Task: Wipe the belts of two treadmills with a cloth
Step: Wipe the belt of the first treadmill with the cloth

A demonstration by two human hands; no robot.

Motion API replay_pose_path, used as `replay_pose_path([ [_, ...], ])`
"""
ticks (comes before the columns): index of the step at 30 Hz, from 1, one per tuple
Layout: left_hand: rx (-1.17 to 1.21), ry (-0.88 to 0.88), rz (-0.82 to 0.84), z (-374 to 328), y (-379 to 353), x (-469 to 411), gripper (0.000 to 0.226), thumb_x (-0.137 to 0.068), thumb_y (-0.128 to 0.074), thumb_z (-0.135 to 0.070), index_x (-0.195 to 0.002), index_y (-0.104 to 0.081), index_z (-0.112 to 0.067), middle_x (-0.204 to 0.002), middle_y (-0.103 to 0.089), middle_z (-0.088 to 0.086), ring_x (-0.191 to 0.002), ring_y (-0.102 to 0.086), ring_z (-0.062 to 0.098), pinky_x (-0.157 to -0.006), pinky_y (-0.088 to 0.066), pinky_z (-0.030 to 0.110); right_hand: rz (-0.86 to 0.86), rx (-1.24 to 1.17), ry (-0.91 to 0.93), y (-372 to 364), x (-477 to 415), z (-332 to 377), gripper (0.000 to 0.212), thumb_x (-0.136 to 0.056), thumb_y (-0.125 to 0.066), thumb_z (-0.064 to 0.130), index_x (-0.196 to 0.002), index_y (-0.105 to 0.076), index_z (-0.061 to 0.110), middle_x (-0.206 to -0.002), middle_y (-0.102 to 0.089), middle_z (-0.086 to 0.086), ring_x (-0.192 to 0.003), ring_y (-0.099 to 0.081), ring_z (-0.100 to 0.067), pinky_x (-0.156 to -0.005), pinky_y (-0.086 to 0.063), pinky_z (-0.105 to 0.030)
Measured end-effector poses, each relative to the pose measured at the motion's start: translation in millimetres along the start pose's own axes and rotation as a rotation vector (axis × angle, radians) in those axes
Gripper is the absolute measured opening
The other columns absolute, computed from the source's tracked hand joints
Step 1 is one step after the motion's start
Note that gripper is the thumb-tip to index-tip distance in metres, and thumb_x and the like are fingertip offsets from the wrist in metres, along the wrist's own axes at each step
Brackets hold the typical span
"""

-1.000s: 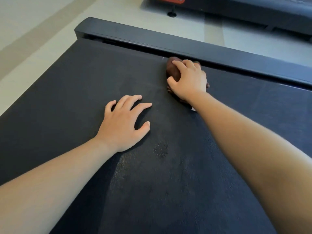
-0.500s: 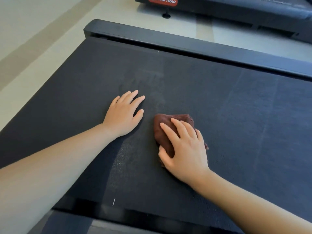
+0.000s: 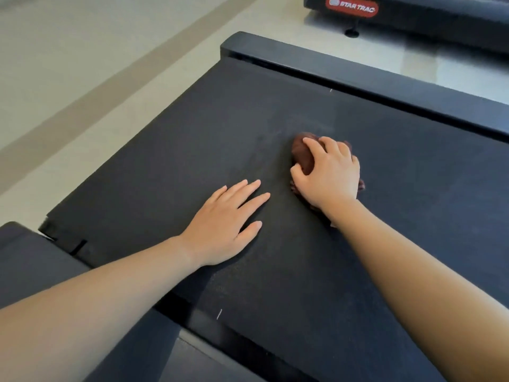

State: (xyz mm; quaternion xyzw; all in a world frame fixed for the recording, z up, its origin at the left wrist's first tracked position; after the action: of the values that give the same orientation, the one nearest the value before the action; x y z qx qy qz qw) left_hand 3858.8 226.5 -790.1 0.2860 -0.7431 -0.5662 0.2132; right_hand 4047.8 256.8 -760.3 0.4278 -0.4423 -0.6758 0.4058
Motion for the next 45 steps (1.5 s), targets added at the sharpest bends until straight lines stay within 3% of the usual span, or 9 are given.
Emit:
replay_pose_path([
  [9, 0.004, 0.016, -0.052, -1, 10, 10, 0.055, -0.089, -0.034, -0.044, -0.141, -0.036, -0.029, -0.153, -0.025, -0.007, -0.142, -0.017, 0.015, -0.113, -0.01, 0.032, 0.019, 0.021, 0.017, -2, 7, 3, 0.056, -0.085, -0.048, 0.05, -0.137, -0.044, 0.028, -0.143, -0.043, -0.005, -0.128, -0.038, -0.031, -0.102, -0.032, -0.05],
  [15, 0.002, -0.037, -0.014, 2, 5, 7, 0.056, -0.092, -0.031, -0.046, -0.145, -0.03, -0.028, -0.155, -0.02, -0.003, -0.143, -0.013, 0.018, -0.113, -0.011, 0.037, -0.006, -0.014, 0.083, 21, 97, 22, 0.054, -0.08, -0.048, 0.046, -0.129, -0.053, 0.024, -0.137, -0.051, -0.007, -0.125, -0.045, -0.029, -0.098, -0.038, -0.051],
  [21, -0.018, -0.181, 0.067, 23, 7, 14, 0.054, -0.092, -0.031, -0.052, -0.143, -0.024, -0.04, -0.156, -0.011, -0.012, -0.143, -0.008, 0.009, -0.113, -0.005, 0.045, -0.023, 0.051, -0.003, 29, 161, 41, 0.054, -0.08, -0.045, 0.049, -0.13, -0.049, 0.028, -0.136, -0.051, -0.004, -0.125, -0.046, -0.029, -0.1, -0.038, -0.053],
  [25, 0.034, -0.176, 0.012, 50, 18, 21, 0.048, -0.089, -0.033, -0.055, -0.137, -0.035, -0.045, -0.154, -0.021, -0.012, -0.142, -0.015, 0.01, -0.113, -0.008, 0.047, -0.05, 0.061, -0.066, 27, 150, 49, 0.054, -0.078, -0.045, 0.049, -0.128, -0.051, 0.029, -0.136, -0.052, -0.002, -0.124, -0.046, -0.026, -0.1, -0.038, -0.05],
  [31, 0.078, -0.117, -0.079, 63, 23, 17, 0.056, -0.084, -0.038, -0.054, -0.135, -0.042, -0.033, -0.147, -0.032, -0.01, -0.137, -0.024, 0.01, -0.111, -0.011, 0.047, -0.044, 0.057, -0.17, 3, 70, 64, 0.058, -0.079, -0.042, 0.052, -0.132, -0.051, 0.029, -0.139, -0.049, 0.001, -0.127, -0.041, -0.026, -0.104, -0.034, -0.049],
  [38, 0.143, -0.112, -0.072, 66, 28, 10, 0.051, -0.086, -0.049, -0.048, -0.134, -0.043, -0.032, -0.145, -0.034, -0.011, -0.136, -0.024, 0.01, -0.11, -0.012, 0.044, -0.005, 0.094, -0.249, -7, 66, 76, 0.058, -0.086, -0.047, 0.048, -0.139, -0.041, 0.027, -0.145, -0.04, -0.004, -0.131, -0.034, -0.028, -0.105, -0.029, -0.051],
  [42, 0.113, -0.112, -0.09, 76, 33, -23, 0.054, -0.088, -0.044, -0.047, -0.138, -0.04, -0.027, -0.147, -0.033, -0.007, -0.137, -0.025, 0.015, -0.109, -0.019, 0.045, -0.02, 0.106, -0.188, -8, 74, 75, 0.059, -0.085, -0.039, 0.053, -0.138, -0.041, 0.028, -0.144, -0.042, -0.004, -0.13, -0.037, -0.027, -0.105, -0.032, -0.052],
  [45, 0.079, -0.021, -0.103, 90, 34, -56, 0.056, -0.091, -0.039, -0.046, -0.142, -0.034, -0.025, -0.151, -0.027, -0.004, -0.14, -0.019, 0.017, -0.11, -0.017, 0.048, -0.06, 0.082, -0.199, -8, 48, 62, 0.055, -0.087, -0.043, 0.051, -0.136, -0.046, 0.027, -0.14, -0.046, -0.003, -0.128, -0.039, -0.028, -0.105, -0.033, -0.051],
])
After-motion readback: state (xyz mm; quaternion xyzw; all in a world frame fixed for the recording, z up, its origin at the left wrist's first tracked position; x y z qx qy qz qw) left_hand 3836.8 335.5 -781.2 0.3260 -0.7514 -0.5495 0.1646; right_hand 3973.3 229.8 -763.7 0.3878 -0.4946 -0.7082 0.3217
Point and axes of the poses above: each hand's wrist, its own x-axis away from the middle knuckle, its own y-axis out of the back of the hand, z = x × y, the point moved 9 cm from there along -x, towards the middle knuckle
